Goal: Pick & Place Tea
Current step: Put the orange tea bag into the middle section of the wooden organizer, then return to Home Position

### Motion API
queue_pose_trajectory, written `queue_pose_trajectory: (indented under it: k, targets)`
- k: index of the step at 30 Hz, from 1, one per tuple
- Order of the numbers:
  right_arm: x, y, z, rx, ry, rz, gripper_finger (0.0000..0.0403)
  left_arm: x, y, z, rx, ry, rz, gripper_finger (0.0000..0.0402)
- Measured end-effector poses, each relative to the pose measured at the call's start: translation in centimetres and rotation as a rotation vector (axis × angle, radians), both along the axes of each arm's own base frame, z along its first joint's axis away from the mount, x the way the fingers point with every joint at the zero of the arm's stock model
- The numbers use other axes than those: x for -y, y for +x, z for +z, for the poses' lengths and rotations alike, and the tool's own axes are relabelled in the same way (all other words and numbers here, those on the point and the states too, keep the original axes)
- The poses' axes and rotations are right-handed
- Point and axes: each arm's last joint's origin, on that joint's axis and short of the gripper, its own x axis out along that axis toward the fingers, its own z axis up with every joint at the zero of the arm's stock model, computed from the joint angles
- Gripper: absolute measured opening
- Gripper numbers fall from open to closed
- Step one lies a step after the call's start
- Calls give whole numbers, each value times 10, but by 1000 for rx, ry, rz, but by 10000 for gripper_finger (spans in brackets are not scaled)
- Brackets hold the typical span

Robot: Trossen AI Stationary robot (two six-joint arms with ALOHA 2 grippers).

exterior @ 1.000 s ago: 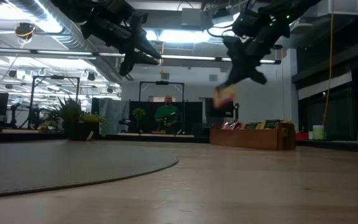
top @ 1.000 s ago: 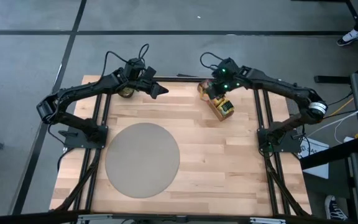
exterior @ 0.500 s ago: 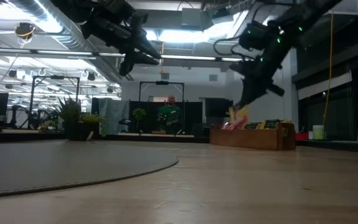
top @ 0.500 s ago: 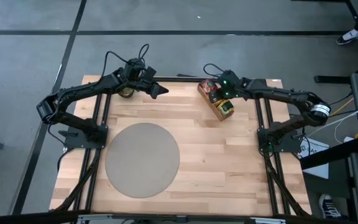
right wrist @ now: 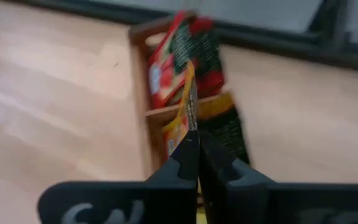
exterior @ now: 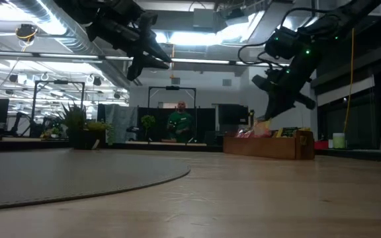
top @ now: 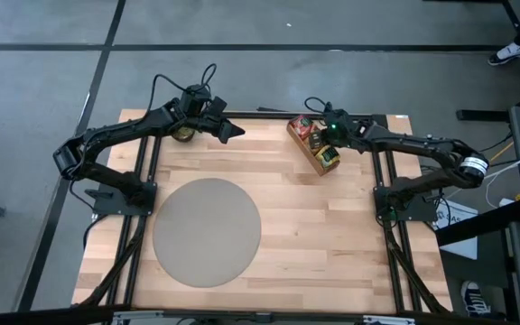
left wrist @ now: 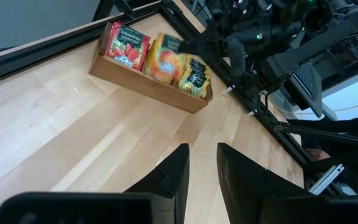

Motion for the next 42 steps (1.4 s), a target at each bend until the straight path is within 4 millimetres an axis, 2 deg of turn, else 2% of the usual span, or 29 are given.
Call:
queue_pose_trajectory:
  k: [7,26,42]
  targets:
    - [-2,-6,3,-41,-20,-39,2,0,0,0,0,0,0,77]
    - [-6,4,-3,-47,-49,-68,18,0,0,0,5,4,1,75]
    - [-6,4,-3,-60,-57,-52,128,0,0,0,5,4,1,79]
